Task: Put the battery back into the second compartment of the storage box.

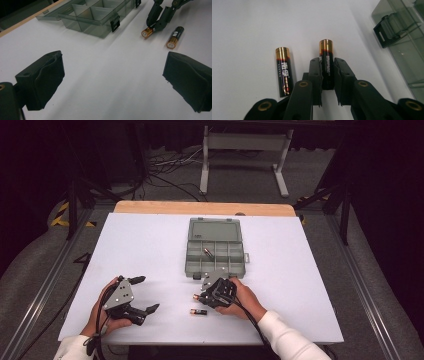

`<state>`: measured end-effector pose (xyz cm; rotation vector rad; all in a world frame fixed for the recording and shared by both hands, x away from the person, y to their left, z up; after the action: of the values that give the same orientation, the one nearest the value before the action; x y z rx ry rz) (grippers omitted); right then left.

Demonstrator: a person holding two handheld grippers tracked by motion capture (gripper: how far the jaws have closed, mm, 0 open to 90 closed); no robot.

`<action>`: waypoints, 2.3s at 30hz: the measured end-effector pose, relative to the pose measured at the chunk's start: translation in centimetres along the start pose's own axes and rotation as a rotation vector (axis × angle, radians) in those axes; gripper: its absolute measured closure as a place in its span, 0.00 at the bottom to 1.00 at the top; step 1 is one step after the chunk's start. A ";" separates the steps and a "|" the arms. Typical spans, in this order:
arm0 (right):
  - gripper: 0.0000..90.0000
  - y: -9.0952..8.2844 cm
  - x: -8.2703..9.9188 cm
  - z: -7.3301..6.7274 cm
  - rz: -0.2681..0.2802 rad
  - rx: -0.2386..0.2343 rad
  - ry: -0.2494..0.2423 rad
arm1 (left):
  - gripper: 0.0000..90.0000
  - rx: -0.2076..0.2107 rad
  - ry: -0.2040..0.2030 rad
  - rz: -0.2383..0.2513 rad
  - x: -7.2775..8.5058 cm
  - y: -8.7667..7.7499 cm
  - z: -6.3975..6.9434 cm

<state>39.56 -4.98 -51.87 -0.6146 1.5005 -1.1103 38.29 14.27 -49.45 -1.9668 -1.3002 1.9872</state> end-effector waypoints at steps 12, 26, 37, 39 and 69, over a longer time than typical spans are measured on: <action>0.86 -2.2 -0.2 1.2 0.072 0.064 0.029 | 0.04 -0.004 -0.003 0.003 -0.1 -0.1 0.0; 0.86 -5.0 -0.2 3.4 0.151 0.129 0.092 | 0.04 -0.008 0.004 0.003 -0.1 -0.2 -0.1; 0.86 -6.3 -0.2 4.7 0.187 0.163 0.125 | 0.04 -0.006 0.002 0.008 -0.1 -0.3 -0.1; 0.86 -6.5 -0.2 5.1 0.192 0.172 0.134 | 0.04 -0.009 0.005 0.009 -0.1 -0.3 -0.2; 0.86 -7.7 -2.0 10.7 0.200 0.249 0.213 | 0.04 -0.001 -0.005 0.009 0.0 -0.2 -0.2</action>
<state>48.76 -9.82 -43.50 -0.1745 1.5343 -1.2098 38.41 14.48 -49.28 -1.9726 -1.2959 1.9972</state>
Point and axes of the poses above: each handheld gripper's, and its own axes: y roughly forward along the jaws, x roughly out of its underside, z roughly to its right, the point moved 10 cm from there along y, roughly forward along the jaws, and after that the axes turned 8 degrees about -z, right-handed, at the moved point
